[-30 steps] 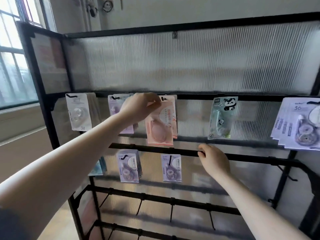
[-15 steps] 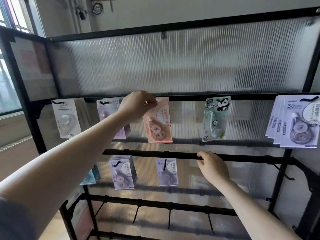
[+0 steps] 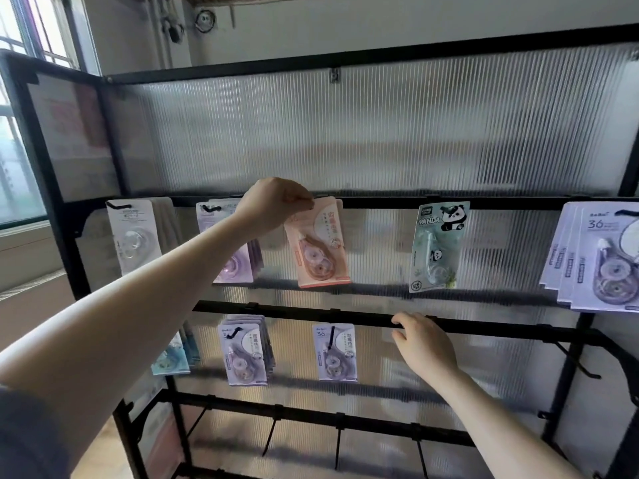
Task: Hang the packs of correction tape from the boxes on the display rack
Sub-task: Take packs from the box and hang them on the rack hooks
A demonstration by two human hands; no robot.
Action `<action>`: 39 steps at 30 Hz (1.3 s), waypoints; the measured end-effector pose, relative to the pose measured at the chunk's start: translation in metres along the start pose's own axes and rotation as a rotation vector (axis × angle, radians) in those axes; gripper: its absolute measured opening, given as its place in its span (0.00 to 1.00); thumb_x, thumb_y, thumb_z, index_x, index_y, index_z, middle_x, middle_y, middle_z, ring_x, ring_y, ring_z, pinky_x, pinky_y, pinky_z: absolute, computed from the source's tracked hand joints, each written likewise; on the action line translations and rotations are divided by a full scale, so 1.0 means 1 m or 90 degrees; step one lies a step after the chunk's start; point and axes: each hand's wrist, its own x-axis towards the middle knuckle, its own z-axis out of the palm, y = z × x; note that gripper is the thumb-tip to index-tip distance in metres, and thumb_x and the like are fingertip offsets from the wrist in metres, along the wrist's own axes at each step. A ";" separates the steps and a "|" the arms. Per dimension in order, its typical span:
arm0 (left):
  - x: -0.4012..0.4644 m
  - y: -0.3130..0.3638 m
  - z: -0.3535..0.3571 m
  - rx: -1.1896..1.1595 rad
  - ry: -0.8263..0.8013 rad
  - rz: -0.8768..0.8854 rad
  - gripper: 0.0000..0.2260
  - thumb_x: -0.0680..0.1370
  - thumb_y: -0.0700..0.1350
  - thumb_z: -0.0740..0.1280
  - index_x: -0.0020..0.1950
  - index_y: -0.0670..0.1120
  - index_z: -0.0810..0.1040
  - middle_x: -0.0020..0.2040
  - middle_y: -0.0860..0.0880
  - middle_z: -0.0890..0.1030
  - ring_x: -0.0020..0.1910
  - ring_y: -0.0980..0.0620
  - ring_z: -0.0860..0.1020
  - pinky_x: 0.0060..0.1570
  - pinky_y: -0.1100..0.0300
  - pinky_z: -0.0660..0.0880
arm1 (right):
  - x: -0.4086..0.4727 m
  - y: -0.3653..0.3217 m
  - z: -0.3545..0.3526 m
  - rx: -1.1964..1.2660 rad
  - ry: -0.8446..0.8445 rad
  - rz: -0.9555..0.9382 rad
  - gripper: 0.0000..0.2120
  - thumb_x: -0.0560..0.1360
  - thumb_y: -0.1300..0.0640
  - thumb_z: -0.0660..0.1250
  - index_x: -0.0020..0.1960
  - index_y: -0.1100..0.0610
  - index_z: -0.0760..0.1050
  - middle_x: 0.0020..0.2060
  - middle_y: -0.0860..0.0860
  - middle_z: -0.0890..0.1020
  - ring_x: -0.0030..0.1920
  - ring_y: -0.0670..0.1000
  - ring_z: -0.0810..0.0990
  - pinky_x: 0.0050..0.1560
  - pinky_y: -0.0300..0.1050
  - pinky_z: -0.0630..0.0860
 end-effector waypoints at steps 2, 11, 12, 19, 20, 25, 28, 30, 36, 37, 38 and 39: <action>0.003 -0.001 0.001 -0.018 -0.030 0.004 0.09 0.77 0.43 0.66 0.55 0.44 0.81 0.46 0.50 0.80 0.33 0.62 0.73 0.41 0.57 0.77 | 0.002 0.000 0.001 -0.002 -0.004 -0.004 0.14 0.79 0.55 0.57 0.63 0.54 0.73 0.57 0.49 0.78 0.55 0.49 0.77 0.49 0.39 0.74; 0.013 -0.013 0.009 0.016 -0.081 0.045 0.09 0.78 0.39 0.63 0.55 0.44 0.81 0.49 0.48 0.81 0.38 0.53 0.78 0.42 0.52 0.77 | 0.008 0.005 0.008 -0.006 -0.017 -0.013 0.14 0.79 0.56 0.57 0.64 0.54 0.72 0.59 0.49 0.77 0.56 0.49 0.77 0.49 0.39 0.72; 0.014 -0.013 0.011 0.063 -0.071 0.070 0.10 0.78 0.39 0.63 0.54 0.44 0.81 0.50 0.49 0.81 0.42 0.51 0.78 0.45 0.52 0.77 | 0.009 0.005 0.009 -0.007 -0.017 -0.012 0.14 0.80 0.55 0.57 0.64 0.54 0.72 0.59 0.49 0.77 0.56 0.49 0.77 0.49 0.39 0.72; 0.024 -0.024 0.027 0.193 0.002 0.188 0.09 0.75 0.37 0.65 0.54 0.42 0.80 0.55 0.43 0.76 0.55 0.42 0.73 0.51 0.52 0.69 | 0.015 0.012 0.013 -0.003 -0.013 -0.002 0.14 0.79 0.55 0.58 0.64 0.53 0.73 0.58 0.48 0.78 0.55 0.48 0.77 0.48 0.38 0.73; 0.025 -0.024 0.030 0.176 -0.008 0.183 0.09 0.76 0.36 0.64 0.54 0.41 0.79 0.56 0.43 0.77 0.55 0.43 0.74 0.50 0.54 0.69 | 0.015 0.014 0.014 -0.006 -0.015 -0.002 0.14 0.79 0.54 0.57 0.64 0.53 0.72 0.58 0.48 0.78 0.55 0.48 0.77 0.48 0.38 0.73; 0.024 -0.026 0.036 0.080 -0.057 0.110 0.12 0.76 0.32 0.58 0.57 0.39 0.75 0.54 0.42 0.79 0.51 0.44 0.77 0.45 0.55 0.70 | 0.015 0.017 0.018 -0.013 -0.019 -0.001 0.14 0.80 0.55 0.56 0.64 0.53 0.72 0.58 0.48 0.77 0.56 0.48 0.76 0.50 0.38 0.72; 0.022 -0.030 0.037 0.048 -0.058 0.125 0.12 0.75 0.32 0.58 0.56 0.39 0.74 0.55 0.43 0.79 0.52 0.45 0.77 0.48 0.55 0.71 | 0.015 0.017 0.020 -0.013 -0.024 0.002 0.15 0.80 0.55 0.56 0.64 0.53 0.72 0.59 0.48 0.77 0.57 0.49 0.76 0.50 0.39 0.72; 0.020 -0.030 0.037 0.041 -0.050 0.123 0.13 0.76 0.32 0.58 0.59 0.40 0.75 0.56 0.45 0.79 0.53 0.47 0.77 0.48 0.59 0.71 | 0.014 0.017 0.020 -0.016 -0.028 0.003 0.15 0.80 0.54 0.56 0.65 0.53 0.72 0.59 0.48 0.77 0.57 0.48 0.76 0.50 0.39 0.73; 0.017 -0.029 0.039 0.064 -0.027 0.136 0.15 0.79 0.36 0.57 0.62 0.44 0.75 0.56 0.48 0.80 0.53 0.49 0.77 0.46 0.60 0.70 | 0.011 0.016 0.023 -0.022 -0.041 0.005 0.15 0.80 0.54 0.56 0.65 0.53 0.71 0.57 0.49 0.77 0.54 0.49 0.76 0.43 0.36 0.68; 0.017 -0.029 0.039 0.064 -0.024 0.137 0.15 0.79 0.36 0.57 0.63 0.44 0.75 0.56 0.47 0.80 0.54 0.49 0.77 0.46 0.60 0.70 | 0.010 0.016 0.024 -0.025 -0.044 0.005 0.15 0.80 0.54 0.56 0.65 0.53 0.71 0.57 0.50 0.77 0.53 0.49 0.76 0.43 0.37 0.69; 0.017 -0.028 0.039 0.069 -0.022 0.139 0.15 0.79 0.35 0.56 0.63 0.44 0.75 0.56 0.47 0.80 0.54 0.48 0.77 0.46 0.60 0.69 | 0.009 0.016 0.024 -0.030 -0.047 0.006 0.15 0.80 0.54 0.56 0.65 0.53 0.71 0.57 0.50 0.77 0.53 0.50 0.77 0.44 0.38 0.70; 0.017 -0.027 0.039 0.076 -0.020 0.144 0.15 0.78 0.35 0.57 0.63 0.44 0.75 0.56 0.46 0.80 0.54 0.47 0.77 0.46 0.60 0.69 | 0.008 0.016 0.023 -0.033 -0.050 0.007 0.15 0.80 0.54 0.56 0.65 0.53 0.70 0.57 0.50 0.77 0.53 0.50 0.77 0.45 0.39 0.71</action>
